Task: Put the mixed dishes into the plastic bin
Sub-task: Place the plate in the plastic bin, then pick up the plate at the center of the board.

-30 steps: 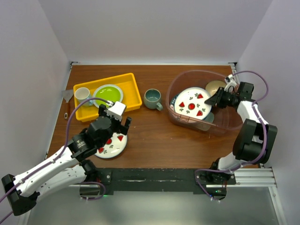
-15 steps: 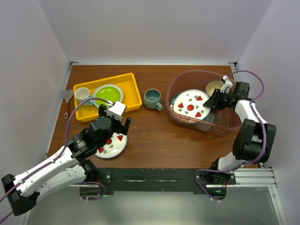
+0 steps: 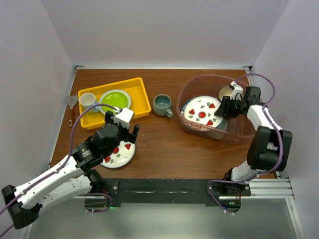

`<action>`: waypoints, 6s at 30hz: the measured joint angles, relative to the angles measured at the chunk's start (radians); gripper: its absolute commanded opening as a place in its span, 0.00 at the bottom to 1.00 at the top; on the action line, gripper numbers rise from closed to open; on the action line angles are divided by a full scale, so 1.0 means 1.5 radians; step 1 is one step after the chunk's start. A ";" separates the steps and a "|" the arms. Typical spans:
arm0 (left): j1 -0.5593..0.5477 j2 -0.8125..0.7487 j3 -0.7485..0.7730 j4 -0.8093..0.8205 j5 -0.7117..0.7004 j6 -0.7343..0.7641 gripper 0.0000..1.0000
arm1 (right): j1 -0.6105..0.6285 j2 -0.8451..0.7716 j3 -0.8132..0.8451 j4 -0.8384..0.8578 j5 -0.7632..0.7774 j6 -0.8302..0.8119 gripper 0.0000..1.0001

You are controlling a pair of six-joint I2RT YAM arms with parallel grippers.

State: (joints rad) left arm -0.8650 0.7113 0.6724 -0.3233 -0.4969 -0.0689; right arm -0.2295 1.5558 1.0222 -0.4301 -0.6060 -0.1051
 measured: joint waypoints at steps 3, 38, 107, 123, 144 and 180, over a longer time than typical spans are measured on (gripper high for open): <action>0.000 0.000 0.000 0.000 0.000 0.000 1.00 | 0.007 0.006 0.007 -0.009 0.013 -0.009 0.49; 0.001 -0.001 0.000 0.000 0.002 0.000 1.00 | 0.018 -0.061 0.023 -0.075 0.099 -0.114 0.85; 0.009 0.040 -0.008 -0.030 -0.007 -0.137 1.00 | 0.018 -0.342 -0.047 -0.009 -0.274 -0.088 0.96; 0.008 0.243 0.016 -0.149 0.056 -0.322 0.91 | 0.018 -0.344 -0.050 -0.007 -0.273 -0.088 0.96; -0.128 0.456 0.074 -0.242 -0.046 -0.419 0.88 | 0.018 -0.344 -0.050 -0.007 -0.273 -0.088 0.97; -0.141 0.503 0.074 -0.267 -0.068 -0.449 0.82 | 0.018 -0.344 -0.052 -0.007 -0.272 -0.088 0.98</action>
State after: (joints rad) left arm -1.0760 1.4654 0.7837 -0.7238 -0.5991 -0.7418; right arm -0.2031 1.0397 0.9443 -0.4400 -1.0142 -0.2375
